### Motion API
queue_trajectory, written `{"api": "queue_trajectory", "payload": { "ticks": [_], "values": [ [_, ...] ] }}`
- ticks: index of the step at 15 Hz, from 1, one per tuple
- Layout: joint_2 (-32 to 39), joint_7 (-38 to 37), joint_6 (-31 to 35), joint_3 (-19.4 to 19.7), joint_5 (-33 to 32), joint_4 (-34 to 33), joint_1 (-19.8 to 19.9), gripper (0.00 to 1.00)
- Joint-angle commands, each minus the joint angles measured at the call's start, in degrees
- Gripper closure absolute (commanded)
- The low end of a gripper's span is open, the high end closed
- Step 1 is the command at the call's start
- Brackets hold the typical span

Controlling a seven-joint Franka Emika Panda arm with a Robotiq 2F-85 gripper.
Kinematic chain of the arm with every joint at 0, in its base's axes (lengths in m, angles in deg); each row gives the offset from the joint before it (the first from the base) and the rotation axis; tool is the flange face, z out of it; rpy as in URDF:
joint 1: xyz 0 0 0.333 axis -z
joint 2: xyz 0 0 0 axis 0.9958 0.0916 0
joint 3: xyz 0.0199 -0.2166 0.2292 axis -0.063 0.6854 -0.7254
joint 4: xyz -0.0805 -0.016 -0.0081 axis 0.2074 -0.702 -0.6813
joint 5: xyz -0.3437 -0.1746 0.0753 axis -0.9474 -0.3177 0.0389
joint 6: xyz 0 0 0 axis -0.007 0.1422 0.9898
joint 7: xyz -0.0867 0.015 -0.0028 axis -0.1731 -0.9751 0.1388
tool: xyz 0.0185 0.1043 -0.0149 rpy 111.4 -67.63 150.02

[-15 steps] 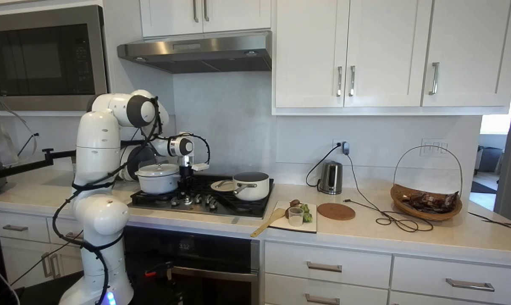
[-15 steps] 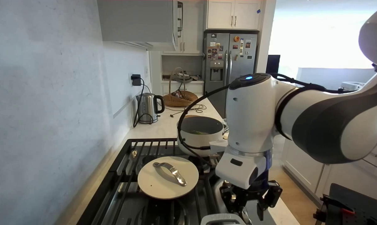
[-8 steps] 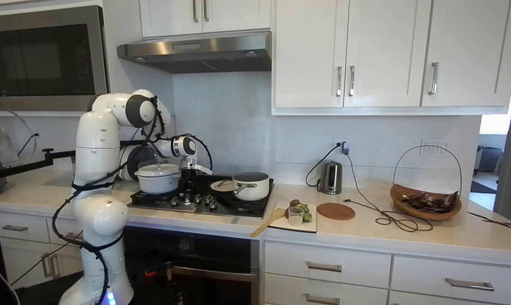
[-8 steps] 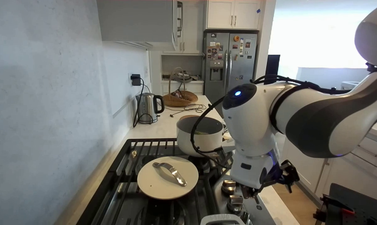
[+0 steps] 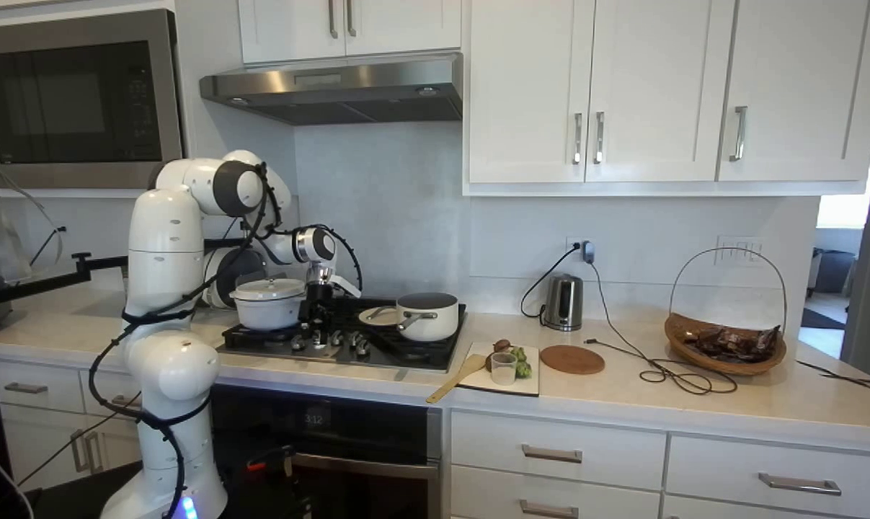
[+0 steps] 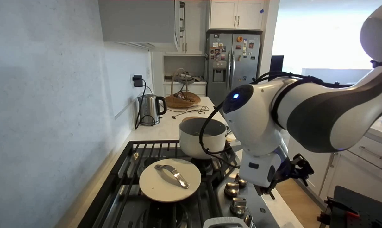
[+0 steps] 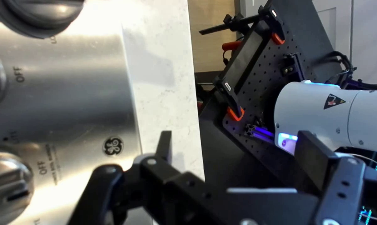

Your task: Turn the fourth switch from the right to the left

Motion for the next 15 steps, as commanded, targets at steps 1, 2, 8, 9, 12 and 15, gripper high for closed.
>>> {"api": "queue_trajectory", "payload": {
  "ticks": [1, 2, 8, 9, 12, 15],
  "values": [
    [-2.86, -1.95, -2.34, 0.03, 1.84, -2.34, 0.46, 0.0],
    [-3.6, -2.31, -2.9, 0.07, 1.89, -3.14, 0.46, 0.0],
    [-8.29, -8.98, -5.61, 0.31, 2.7, -7.09, 0.2, 0.0],
    [-9.13, -10.78, -5.94, 0.35, 3.17, -7.72, 0.17, 0.0],
    [-11.41, -16.96, -6.38, 0.66, 5.82, -9.32, 0.28, 0.0],
    [-13.64, -24.47, -5.39, 0.8, 7.23, -10.05, 0.2, 0.0]
  ]
}}
